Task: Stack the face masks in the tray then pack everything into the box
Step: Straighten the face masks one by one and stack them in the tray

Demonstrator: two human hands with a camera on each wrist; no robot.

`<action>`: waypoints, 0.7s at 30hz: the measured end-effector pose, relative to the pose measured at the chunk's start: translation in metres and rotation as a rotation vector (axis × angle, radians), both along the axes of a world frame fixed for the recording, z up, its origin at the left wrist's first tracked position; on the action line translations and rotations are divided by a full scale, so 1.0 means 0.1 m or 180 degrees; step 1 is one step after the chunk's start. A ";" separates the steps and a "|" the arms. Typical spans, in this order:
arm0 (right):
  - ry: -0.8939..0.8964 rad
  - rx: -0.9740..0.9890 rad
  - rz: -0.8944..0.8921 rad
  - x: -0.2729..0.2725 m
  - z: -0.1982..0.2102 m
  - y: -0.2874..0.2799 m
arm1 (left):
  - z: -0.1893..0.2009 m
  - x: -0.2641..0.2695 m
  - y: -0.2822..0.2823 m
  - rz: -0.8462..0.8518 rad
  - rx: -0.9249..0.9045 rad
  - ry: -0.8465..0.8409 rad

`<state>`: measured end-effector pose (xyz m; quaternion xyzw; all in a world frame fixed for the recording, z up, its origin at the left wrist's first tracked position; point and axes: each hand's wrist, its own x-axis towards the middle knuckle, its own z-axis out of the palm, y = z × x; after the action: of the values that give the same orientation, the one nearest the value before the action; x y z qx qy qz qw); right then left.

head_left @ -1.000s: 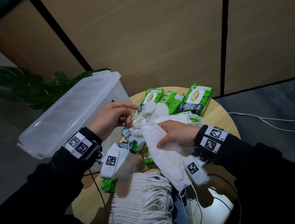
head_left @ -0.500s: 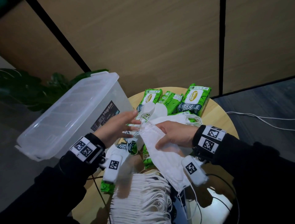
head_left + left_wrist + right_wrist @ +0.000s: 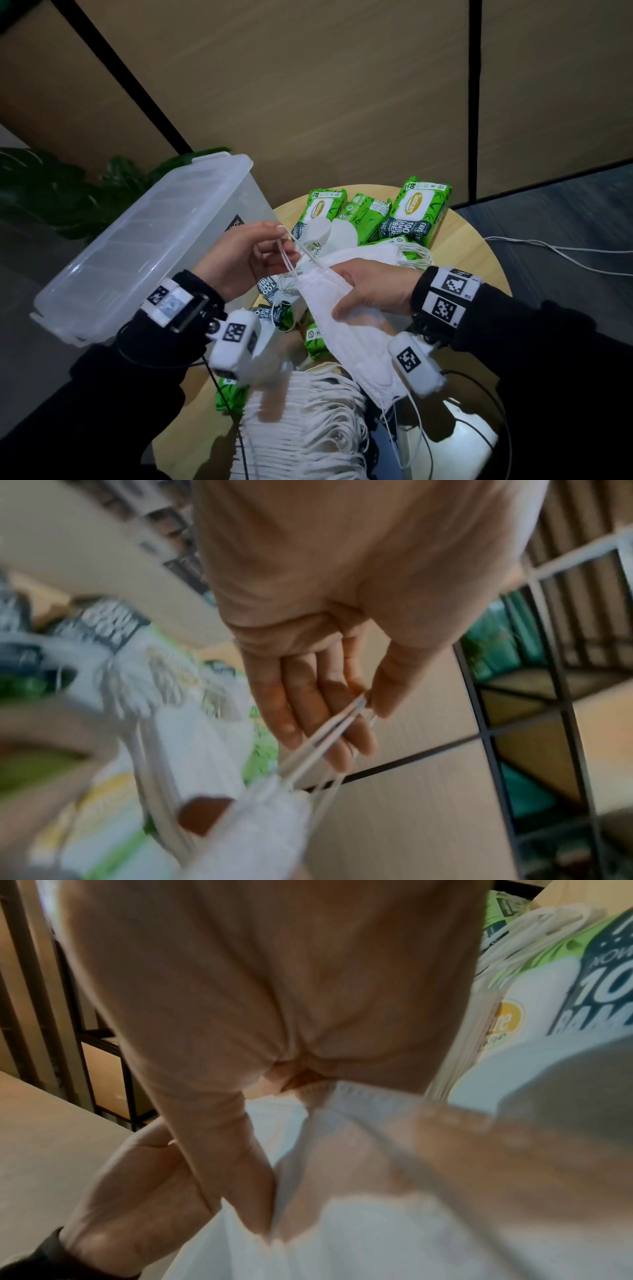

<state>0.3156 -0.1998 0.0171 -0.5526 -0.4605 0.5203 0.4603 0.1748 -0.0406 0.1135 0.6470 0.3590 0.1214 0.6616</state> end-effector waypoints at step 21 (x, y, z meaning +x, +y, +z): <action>0.0785 0.0070 -0.1220 0.16 0.02 0.10 | 1.08 -0.35 0.79 0.0648 0.1066 -0.0809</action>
<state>0.3320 -0.1895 0.0188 -0.5571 -0.2930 0.4819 0.6096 0.1402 0.0386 0.2217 0.6878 0.3110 0.3260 0.5692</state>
